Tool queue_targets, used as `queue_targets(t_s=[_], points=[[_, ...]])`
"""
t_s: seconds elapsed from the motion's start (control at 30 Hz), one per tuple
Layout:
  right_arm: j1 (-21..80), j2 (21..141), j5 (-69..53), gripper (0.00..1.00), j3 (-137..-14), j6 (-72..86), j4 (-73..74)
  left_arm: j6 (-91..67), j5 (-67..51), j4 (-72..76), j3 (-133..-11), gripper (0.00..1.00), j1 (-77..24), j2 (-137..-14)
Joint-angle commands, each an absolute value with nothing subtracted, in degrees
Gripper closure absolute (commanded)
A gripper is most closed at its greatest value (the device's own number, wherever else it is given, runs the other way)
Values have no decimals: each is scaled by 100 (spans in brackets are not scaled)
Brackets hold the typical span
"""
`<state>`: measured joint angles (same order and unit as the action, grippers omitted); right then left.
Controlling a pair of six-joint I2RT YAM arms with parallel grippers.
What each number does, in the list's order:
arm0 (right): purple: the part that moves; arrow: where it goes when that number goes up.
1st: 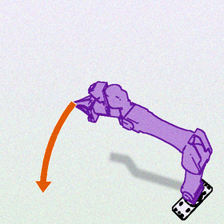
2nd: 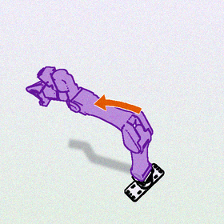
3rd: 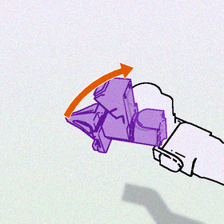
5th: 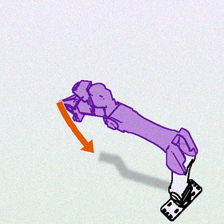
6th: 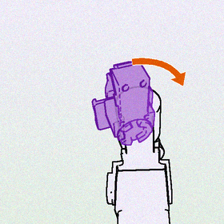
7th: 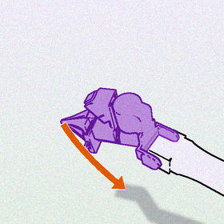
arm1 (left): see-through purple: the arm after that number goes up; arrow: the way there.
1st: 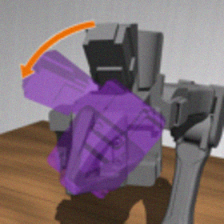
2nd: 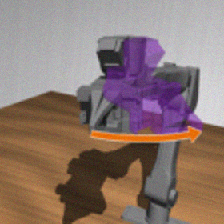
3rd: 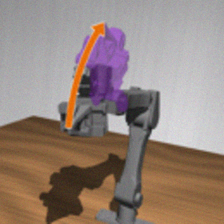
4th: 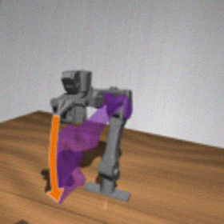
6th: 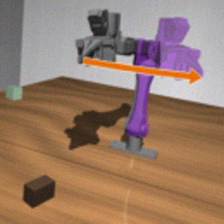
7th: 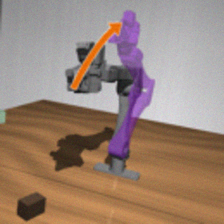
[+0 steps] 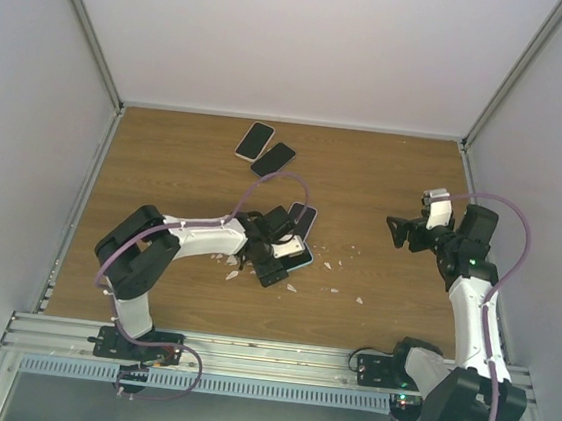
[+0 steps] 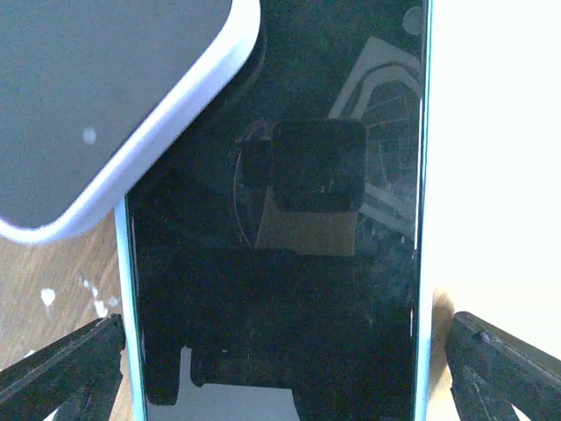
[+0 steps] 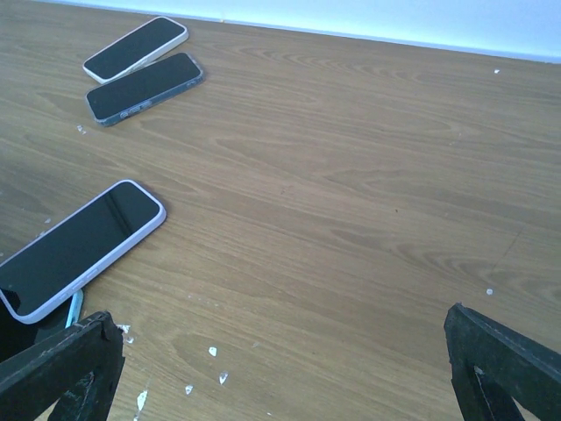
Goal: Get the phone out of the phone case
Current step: Pick up the phone at the center of the board.
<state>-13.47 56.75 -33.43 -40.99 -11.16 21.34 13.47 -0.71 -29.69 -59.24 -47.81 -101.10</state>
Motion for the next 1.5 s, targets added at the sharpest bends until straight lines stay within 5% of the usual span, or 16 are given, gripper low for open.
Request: queue_targets(t_s=[0.0, 0.3, 0.8, 1.47], points=[[-1399, 5555, -3353, 0, -4016, -1179, 1940, 1322, -231, -2969, -6125, 1, -4738, -10516], [-1413, 5581, -3240, 0, -3992, -1100, 1874, 1467, -366, -2790, -6377, 3, -4861, -10858], [-1419, 5499, -3245, 0, -3963, -1030, 1841, 1729, -734, -3158, -6347, 47, -5390, -10364], [-1415, 5625, -3871, 0, -5385, -1089, 2491, 2027, -2418, -3567, -6538, 53, -5267, -8769]])
